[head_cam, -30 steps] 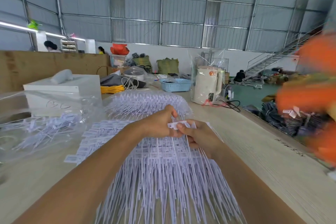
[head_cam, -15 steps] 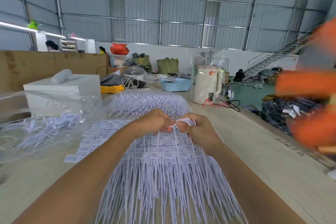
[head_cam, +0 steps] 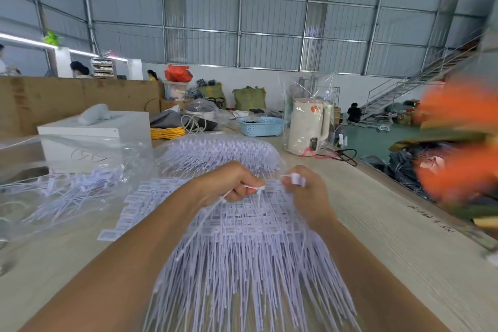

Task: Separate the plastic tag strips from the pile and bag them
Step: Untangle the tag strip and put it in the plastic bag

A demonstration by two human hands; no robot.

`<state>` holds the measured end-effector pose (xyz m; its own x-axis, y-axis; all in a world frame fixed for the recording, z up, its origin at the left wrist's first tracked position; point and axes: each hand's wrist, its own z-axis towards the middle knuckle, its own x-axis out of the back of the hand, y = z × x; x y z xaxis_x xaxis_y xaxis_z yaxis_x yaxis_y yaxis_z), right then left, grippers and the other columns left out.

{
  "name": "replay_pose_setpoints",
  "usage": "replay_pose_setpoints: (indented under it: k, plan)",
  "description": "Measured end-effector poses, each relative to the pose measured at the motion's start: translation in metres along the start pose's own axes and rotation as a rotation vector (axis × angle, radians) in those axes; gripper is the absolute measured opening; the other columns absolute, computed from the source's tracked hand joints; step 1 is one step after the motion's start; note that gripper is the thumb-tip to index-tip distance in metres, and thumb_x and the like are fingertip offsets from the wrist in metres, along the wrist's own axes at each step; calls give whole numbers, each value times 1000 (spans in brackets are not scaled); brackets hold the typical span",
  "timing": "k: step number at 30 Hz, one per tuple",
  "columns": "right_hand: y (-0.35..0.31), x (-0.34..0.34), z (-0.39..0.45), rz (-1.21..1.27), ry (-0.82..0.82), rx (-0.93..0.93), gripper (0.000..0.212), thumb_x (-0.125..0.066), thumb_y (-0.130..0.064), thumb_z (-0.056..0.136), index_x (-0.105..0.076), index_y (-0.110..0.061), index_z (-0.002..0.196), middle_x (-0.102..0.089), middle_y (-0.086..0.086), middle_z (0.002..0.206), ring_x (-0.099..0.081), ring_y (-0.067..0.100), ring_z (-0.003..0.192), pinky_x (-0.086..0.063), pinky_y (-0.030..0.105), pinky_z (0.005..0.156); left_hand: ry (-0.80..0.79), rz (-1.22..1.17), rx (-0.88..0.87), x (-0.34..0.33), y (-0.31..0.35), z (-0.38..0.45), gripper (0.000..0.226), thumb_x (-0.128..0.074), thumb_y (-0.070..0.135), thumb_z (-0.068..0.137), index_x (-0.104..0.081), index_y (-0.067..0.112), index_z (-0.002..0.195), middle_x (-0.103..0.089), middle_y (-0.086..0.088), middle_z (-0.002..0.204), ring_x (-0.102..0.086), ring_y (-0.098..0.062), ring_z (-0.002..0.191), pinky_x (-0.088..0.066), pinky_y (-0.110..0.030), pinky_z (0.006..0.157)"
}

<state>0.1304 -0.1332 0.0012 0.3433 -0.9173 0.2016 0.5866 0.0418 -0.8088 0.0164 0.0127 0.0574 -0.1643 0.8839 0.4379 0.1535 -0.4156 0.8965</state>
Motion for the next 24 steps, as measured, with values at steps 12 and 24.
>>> replay_pose_setpoints:
  k: [12,24]
  plan:
    - [-22,-2,-7,389,-237,-405,22,-69,-13,84,-50,-15,73,-37,-2,48,-31,8,38,-24,16,36,-5,431,-59,-16,3,-3,24,-49,-8,85,-62,4,100,-46,-4,69,-39,-13,58,-28,-25,53]
    - [-28,-3,-12,212,-401,-295,13,-62,-23,90,-60,-15,79,-49,-9,47,-34,6,37,-29,16,38,98,437,-117,-9,-2,-3,60,-71,24,82,-37,21,131,-50,5,100,-54,-14,87,-46,-27,71]
